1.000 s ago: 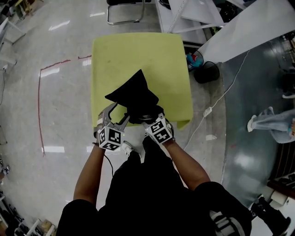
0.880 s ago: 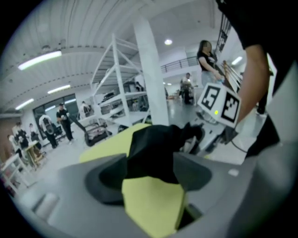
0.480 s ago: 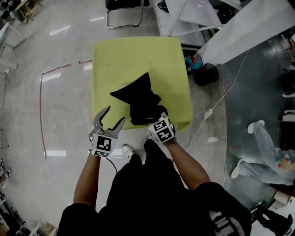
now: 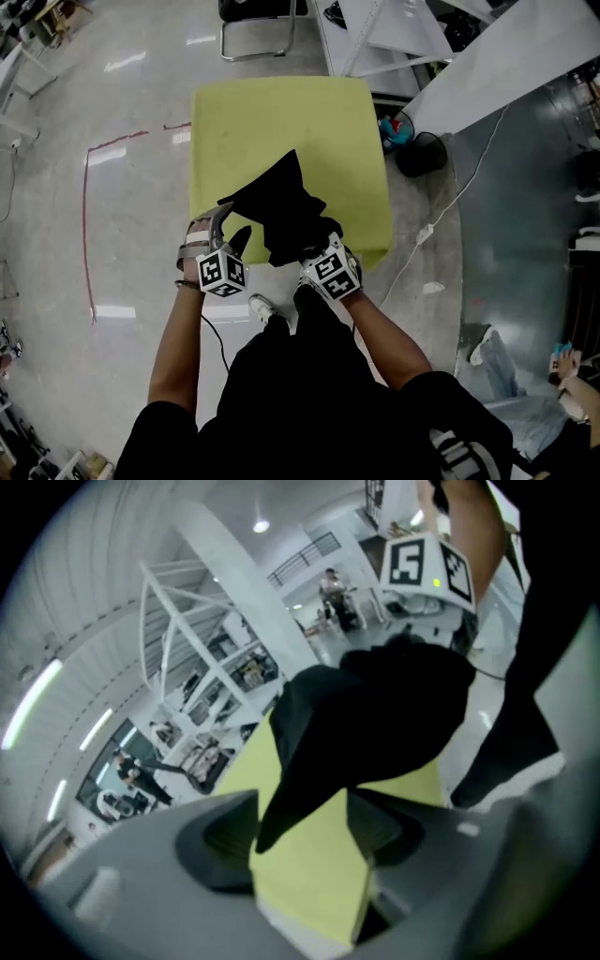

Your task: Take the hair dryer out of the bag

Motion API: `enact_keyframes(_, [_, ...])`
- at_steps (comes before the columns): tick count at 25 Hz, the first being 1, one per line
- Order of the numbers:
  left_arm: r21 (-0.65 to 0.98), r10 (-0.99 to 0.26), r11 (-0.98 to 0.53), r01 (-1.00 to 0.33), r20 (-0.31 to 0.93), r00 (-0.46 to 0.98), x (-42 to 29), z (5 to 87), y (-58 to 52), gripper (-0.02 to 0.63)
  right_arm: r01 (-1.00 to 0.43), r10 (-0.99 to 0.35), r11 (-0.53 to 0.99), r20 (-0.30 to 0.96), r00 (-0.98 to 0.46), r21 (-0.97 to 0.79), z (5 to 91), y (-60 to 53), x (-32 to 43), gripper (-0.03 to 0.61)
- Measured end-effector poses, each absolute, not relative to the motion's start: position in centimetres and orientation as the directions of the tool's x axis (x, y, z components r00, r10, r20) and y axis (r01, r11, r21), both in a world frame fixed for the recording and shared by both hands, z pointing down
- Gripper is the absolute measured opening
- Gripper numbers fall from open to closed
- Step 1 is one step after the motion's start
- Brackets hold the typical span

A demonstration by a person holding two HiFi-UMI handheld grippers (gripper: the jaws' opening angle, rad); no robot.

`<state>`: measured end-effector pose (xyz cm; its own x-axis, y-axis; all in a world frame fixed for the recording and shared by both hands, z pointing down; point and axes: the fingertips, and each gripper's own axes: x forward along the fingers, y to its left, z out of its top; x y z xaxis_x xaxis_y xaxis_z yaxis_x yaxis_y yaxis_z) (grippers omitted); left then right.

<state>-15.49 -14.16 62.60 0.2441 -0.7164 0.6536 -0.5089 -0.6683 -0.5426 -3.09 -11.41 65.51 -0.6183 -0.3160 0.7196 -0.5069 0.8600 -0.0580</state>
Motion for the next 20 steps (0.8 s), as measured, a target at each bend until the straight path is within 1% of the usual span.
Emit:
enact_keyframes(2, [-0.570,-0.717,-0.672,-0.473,0.661,0.221,-15.7,62.9,-14.3,0.241,-0.494,-0.310,0.868,0.718,-0.623,-0.055,65.3,-11.2,-3.4,0.221])
enact_keyframes(5, [-0.595,-0.735,-0.655,-0.467,0.644,0.211,-15.6,62.5,-14.6,0.100,-0.486,-0.304,0.872,0.716,-0.628,-0.056,65.1,-10.9,-3.6,0.221])
enact_keyframes(7, [-0.595,-0.738,-0.650,-0.473,0.643,0.206,-15.4,62.5,-14.6,0.025,-0.484,-0.303,0.873,0.713,-0.632,-0.058,65.1,-10.8,-3.7,0.221])
enact_keyframes(8, [-0.590,-0.735,-0.651,-0.477,0.647,0.203,-15.3,62.6,-14.6,0.015,-0.483,-0.303,0.874,0.712,-0.633,-0.058,65.1,-10.8,-3.7,0.221])
enact_keyframes(13, [-0.550,-0.725,-0.637,-0.541,0.665,0.178,-15.8,62.4,-15.7,0.012,-0.481,-0.293,0.874,0.723,-0.625,-0.062,65.3,-10.9,-3.0,0.221])
enact_keyframes(20, [-0.561,-0.742,-0.581,-0.589,0.663,0.101,-17.3,61.6,-19.3,0.012,-0.468,-0.256,0.879,0.742,-0.619,-0.088,66.6,-10.1,-1.8,0.221])
